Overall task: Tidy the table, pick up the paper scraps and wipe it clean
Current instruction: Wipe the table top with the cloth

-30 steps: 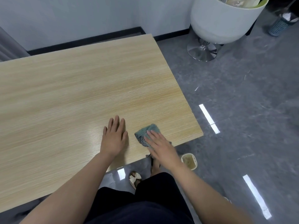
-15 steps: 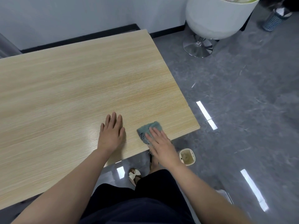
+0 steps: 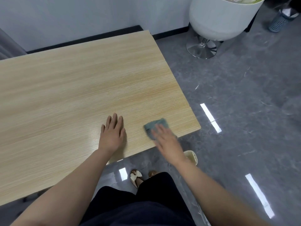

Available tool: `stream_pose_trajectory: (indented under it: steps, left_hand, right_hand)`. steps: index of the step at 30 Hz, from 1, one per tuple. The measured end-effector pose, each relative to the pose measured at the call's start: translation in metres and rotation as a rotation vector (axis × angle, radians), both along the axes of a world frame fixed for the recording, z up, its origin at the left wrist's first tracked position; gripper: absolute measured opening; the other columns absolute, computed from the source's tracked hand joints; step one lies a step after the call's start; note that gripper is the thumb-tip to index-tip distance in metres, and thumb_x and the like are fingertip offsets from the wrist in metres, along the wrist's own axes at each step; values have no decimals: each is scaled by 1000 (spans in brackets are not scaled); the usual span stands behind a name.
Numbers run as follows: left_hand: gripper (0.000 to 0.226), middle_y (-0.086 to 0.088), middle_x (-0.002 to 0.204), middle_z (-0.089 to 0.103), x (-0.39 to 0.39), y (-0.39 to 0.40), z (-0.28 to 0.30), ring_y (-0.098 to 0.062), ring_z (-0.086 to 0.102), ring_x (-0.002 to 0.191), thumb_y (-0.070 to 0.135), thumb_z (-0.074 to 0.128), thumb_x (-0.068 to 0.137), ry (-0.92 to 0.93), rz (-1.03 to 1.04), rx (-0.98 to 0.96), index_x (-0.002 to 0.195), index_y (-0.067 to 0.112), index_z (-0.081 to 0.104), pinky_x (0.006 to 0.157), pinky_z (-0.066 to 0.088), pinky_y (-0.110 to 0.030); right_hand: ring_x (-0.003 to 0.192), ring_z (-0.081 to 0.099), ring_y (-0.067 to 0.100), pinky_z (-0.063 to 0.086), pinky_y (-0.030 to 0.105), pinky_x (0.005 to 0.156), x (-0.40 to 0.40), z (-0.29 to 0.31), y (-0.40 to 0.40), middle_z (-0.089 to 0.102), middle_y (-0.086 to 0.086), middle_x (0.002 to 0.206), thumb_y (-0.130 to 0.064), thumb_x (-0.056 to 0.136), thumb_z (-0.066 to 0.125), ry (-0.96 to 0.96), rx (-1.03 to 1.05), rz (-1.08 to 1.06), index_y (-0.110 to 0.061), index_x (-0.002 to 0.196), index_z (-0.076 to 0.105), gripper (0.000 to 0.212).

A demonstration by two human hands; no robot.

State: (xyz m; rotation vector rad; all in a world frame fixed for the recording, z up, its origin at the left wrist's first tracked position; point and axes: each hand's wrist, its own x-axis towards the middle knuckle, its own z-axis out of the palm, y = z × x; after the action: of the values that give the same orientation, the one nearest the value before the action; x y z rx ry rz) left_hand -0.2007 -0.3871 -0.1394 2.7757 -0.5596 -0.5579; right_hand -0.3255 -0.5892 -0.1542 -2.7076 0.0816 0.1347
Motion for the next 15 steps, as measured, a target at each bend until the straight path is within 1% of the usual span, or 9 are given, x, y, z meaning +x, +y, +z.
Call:
stream_pose_trajectory:
  steps: [2,3,4,5,7,8,10,12,15]
  left_hand:
    - [55,-1,159,-4,0,2,-1,-21,-9,146,32,27,101,5,-7,5,152,20,9,117,2,-44]
    - [55,-1,159,-4,-1,3,-1,-21,-8,146,32,27,101,5,-9,14,152,20,9,117,2,-44]
    - [55,0,159,-5,-2,4,-2,-20,-9,146,33,27,101,5,-9,24,152,20,9,118,2,-44]
    - [55,0,159,-5,-4,5,-2,-20,-9,146,33,26,101,5,-5,31,152,21,8,117,1,-43]
    - [54,0,159,-6,-7,5,-3,-20,-9,146,33,26,102,6,4,34,152,21,8,117,1,-43]
    - [54,0,159,-6,-8,4,-3,-20,-10,146,33,26,102,8,12,33,152,21,7,117,1,-43]
    - [54,0,159,-5,-10,1,-1,-20,-9,146,31,26,102,13,30,32,152,21,8,117,2,-45]
    - [54,-2,159,-4,-11,-1,1,-22,-8,146,28,28,101,15,45,35,152,19,10,117,4,-47]
    - [55,-1,159,-4,-11,-3,2,-22,-8,146,27,29,101,25,53,44,152,19,9,116,4,-47]
  right_hand:
    - [140,21,21,15,45,114,2,-1,-11,29,3,149,-33,98,31,-81,-79,212,-17,141,38,46]
    - [136,31,23,25,48,111,5,-3,-29,39,7,146,-28,96,40,-142,-130,204,-15,137,44,43]
    - [135,34,25,31,48,110,6,-5,-49,44,10,143,-21,94,50,-160,-168,114,-12,135,48,42]
    - [138,30,26,29,46,112,5,-5,-70,40,13,146,-17,95,51,-116,-160,-42,-10,137,45,44]
    - [145,10,22,14,38,117,-1,-1,-102,16,8,156,-24,101,36,41,-49,-357,-15,146,28,47]
    - [146,5,19,12,37,118,-2,-1,-107,9,5,158,-29,102,30,75,13,-482,-18,148,23,48]
    - [146,4,19,11,38,119,3,0,-92,7,4,158,-31,103,26,75,-29,-586,-18,149,20,48]
    - [146,1,21,0,35,120,10,0,-60,7,7,158,-28,103,25,35,-127,-457,-15,149,15,48]
    - [142,-12,17,-17,33,113,16,5,2,-5,0,155,-35,102,17,60,-100,3,-21,147,6,49]
